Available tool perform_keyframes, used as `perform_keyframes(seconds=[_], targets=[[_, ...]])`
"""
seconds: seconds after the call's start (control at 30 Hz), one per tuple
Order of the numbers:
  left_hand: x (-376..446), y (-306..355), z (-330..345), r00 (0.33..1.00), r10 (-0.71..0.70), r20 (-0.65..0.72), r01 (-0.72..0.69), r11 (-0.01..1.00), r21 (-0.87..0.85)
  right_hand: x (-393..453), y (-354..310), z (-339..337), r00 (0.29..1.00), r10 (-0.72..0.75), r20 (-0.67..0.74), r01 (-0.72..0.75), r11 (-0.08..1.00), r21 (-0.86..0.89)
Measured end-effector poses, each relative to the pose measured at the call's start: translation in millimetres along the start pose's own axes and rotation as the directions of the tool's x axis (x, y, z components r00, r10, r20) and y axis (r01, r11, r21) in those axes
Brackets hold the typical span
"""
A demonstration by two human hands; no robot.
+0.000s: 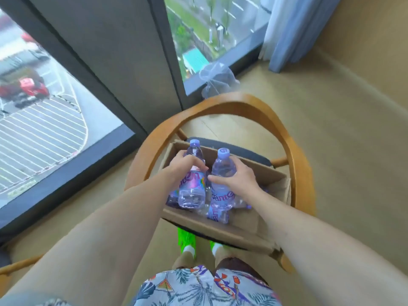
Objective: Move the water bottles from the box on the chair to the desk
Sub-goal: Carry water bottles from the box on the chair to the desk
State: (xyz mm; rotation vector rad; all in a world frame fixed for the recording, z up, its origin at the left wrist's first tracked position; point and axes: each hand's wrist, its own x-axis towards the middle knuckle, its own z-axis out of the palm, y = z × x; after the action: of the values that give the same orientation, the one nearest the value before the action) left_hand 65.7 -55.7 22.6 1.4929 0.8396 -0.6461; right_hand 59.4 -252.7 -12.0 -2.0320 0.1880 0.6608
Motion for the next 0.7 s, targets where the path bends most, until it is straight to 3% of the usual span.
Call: perform_keyframes(seconds=[0.17,0.3,0.53,0.7], targets=[[-56,32,-49,0.991,0.136,-0.013,-0.135,0.965,-0.227,6,-86,6,0.986,-0.158,0.048,0.138,0.948,0.286],[-99,30,-99,0.974,0.191,-0.118,-0.223,0.879,-0.421,-6,-147,38,0.942,-0.278,0.188,0.167,0.875,0.455],[-205,-30,-199,0.877,0.246,-0.414,-0.441,0.756,-0.484,-73,-230,128,0.817,-0.365,0.446,0.195,0.903,0.383],[-294,-121,-261,0.776,0.161,-0.609,-0.546,0.655,-0.523,-163,-258,212,0.678,-0.434,0.593,0.285,0.899,0.333]])
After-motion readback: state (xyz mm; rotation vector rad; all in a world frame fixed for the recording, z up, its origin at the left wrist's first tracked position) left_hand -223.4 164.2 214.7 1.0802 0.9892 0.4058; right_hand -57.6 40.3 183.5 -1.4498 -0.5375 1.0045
